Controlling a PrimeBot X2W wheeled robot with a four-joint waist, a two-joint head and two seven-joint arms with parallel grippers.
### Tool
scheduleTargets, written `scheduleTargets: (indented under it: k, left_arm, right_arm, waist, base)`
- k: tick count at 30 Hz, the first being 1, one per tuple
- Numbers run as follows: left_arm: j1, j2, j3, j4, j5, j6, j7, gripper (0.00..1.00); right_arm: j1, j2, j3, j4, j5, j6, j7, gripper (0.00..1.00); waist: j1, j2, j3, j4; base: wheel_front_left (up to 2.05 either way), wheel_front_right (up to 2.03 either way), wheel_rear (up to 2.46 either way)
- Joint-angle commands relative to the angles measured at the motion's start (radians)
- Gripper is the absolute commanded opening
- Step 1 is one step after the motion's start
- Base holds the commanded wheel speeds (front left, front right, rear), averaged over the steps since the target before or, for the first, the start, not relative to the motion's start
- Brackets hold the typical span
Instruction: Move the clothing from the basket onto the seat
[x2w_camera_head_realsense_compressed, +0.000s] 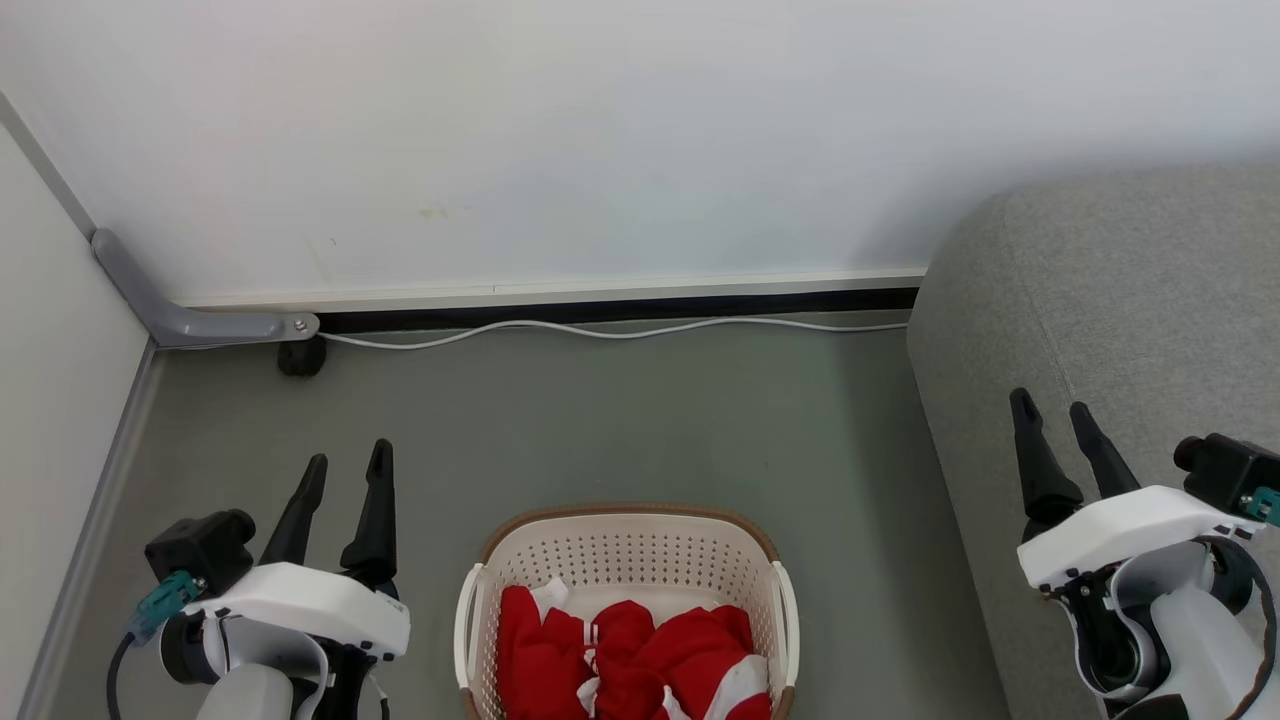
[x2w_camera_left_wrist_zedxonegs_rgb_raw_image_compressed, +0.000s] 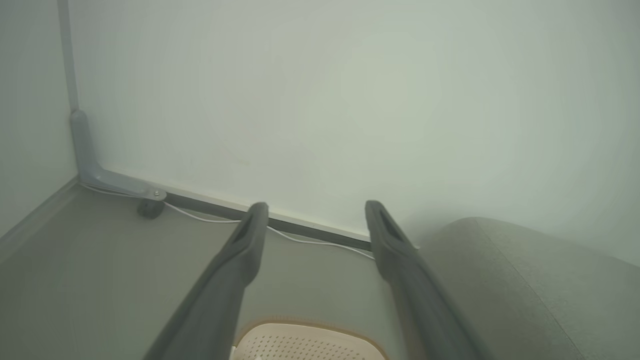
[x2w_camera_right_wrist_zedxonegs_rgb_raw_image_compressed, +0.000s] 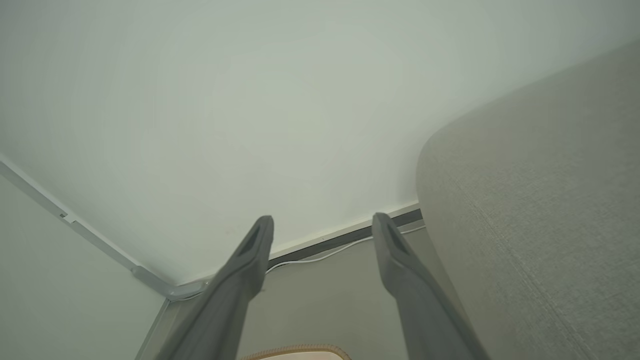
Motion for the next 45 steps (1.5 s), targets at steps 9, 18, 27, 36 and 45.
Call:
scheduleTargets:
  k: [9,18,27,36,45]
  left_arm:
    - [-0.074,0.012,0.027,0.002,0.144,-0.006,-0.038,1.0]
    - [-0.095,0.008,0.039,0.022,0.246,-0.006,-0.064,1.0]
    - [-0.12,0.004,0.05,0.036,0.346,-0.007,-0.091,1.0]
    - [-0.131,0.001,0.084,0.046,0.387,-0.003,-0.106,1.0]
    - [-0.126,-0.001,0.094,0.05,0.353,0.0,-0.106,1.0]
  right_arm:
    - [-0.077,-0.023,0.037,0.016,-0.126,0.004,-0.043,1.0]
    - [-0.107,-0.028,0.057,0.043,-0.221,0.004,-0.07,1.0]
    - [-0.138,-0.04,0.068,0.061,-0.313,0.004,-0.096,1.0]
    - [-0.145,-0.034,0.025,0.062,-0.375,0.004,-0.111,1.0]
    - [-0.134,-0.018,-0.02,0.047,-0.394,0.004,-0.111,1.0]
  waist:
    - [0.0,0.0,0.001,0.003]
    - [0.0,0.0,0.007,0.004]
    - [0.0,0.0,0.016,0.002]
    - [0.0,0.0,0.02,0.002]
    - [0.0,0.0,0.027,0.0]
  base:
    - [0.0,0.0,0.0]
    - [0.0,0.0,0.0]
    - [0.0,0.0,0.0]
    - [0.0,0.0,0.0]
    - [0.0,0.0,0.0]
